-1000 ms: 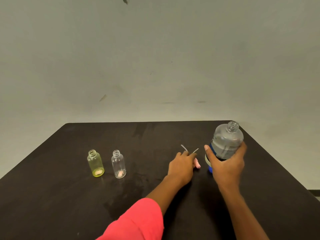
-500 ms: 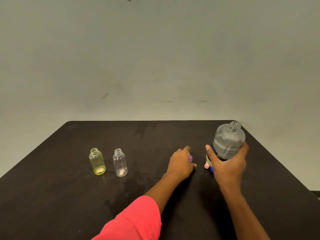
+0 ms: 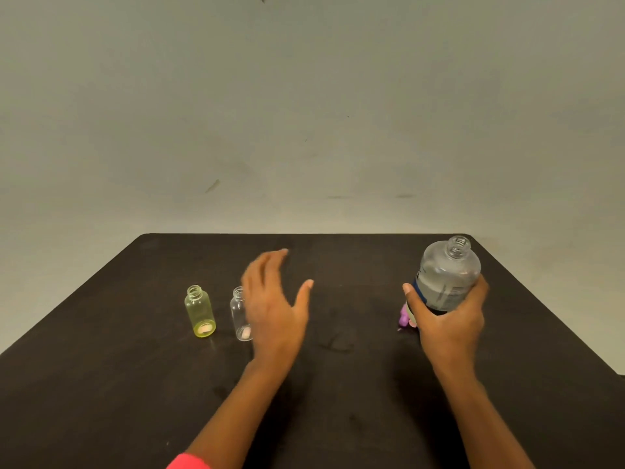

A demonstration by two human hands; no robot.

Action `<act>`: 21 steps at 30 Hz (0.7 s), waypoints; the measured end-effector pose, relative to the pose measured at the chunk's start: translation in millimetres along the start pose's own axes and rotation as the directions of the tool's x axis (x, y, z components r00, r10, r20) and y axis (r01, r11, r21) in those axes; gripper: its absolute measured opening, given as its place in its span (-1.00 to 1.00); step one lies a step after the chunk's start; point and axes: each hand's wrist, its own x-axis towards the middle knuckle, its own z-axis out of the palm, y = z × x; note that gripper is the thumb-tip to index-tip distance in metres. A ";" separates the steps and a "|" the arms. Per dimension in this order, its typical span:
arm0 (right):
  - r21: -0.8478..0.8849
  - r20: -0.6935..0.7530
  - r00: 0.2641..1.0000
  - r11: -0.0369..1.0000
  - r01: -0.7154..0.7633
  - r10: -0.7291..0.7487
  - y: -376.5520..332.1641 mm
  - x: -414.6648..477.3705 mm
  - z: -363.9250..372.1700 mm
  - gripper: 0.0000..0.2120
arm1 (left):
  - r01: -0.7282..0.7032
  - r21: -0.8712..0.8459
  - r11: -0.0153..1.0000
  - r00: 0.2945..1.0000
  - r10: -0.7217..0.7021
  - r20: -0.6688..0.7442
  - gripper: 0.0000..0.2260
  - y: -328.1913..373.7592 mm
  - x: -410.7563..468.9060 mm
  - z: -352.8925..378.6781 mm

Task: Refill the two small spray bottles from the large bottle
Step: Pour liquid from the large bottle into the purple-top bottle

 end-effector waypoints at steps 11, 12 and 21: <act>0.089 0.231 0.972 0.996 0.026 -0.046 -9.9 -41.6 43.8 -0.25 | 0.434 -0.058 0.899 0.886 -0.414 0.207 -0.25 -53.1 -15.6 -36.9; 0.099 0.264 0.963 0.995 0.024 -0.049 -9.6 -45.1 47.5 -0.24 | 0.458 -0.079 0.885 0.875 -0.433 0.217 -0.28 -55.7 -17.0 -36.1; 0.069 0.384 0.923 0.997 -0.022 -0.006 -4.5 -54.6 61.9 -0.25 | 0.490 -0.220 0.844 0.868 -0.449 0.210 -0.63 -55.7 -17.4 -30.3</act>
